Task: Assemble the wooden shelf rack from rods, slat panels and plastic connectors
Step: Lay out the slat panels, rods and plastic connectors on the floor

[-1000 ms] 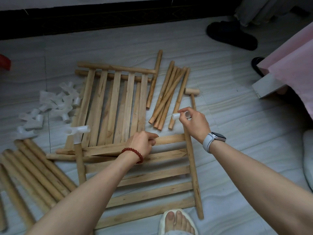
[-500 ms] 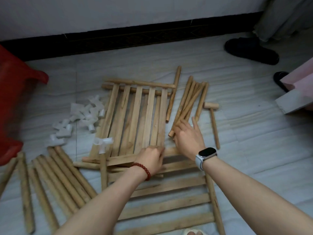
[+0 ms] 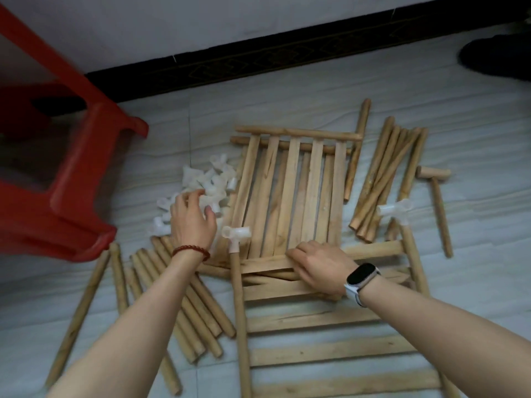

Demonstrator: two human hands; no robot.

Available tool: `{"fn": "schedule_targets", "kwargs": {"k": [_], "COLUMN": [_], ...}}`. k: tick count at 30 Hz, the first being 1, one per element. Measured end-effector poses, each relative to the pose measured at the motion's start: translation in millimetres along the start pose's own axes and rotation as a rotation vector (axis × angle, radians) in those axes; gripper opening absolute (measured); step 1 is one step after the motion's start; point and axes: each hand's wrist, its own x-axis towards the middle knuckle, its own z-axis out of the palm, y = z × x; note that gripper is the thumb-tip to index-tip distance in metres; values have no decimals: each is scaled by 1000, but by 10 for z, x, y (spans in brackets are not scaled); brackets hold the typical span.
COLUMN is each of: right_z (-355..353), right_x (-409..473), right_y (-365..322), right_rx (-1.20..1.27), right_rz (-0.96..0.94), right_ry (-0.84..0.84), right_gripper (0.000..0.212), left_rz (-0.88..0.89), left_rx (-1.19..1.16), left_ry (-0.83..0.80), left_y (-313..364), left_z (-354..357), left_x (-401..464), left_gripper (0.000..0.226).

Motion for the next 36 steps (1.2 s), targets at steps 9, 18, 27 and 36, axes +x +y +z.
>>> {"fn": "schedule_targets", "kwargs": {"k": [9,18,27,36], "right_z": [80,-51,-256,402], "right_x": [11,-132,-123,-781], "right_y": [-45,135,461,-486], "right_rx": [39,105,-58,-180], "right_rz": [50,138,388,-97], "right_ry": [52,137,217,7], "right_gripper": [39,47,51,35], "left_rz": [-272,-413,-671,-783], "left_rx": [-44,-175,-616,-928], "left_ry": [-219,-185,-284,-508], "left_y": [-173,-251,-90,214], "left_z": [244,173,-151,-536], "left_x": [322,297,-83,-731], "left_gripper": [42,41,43,11]}}
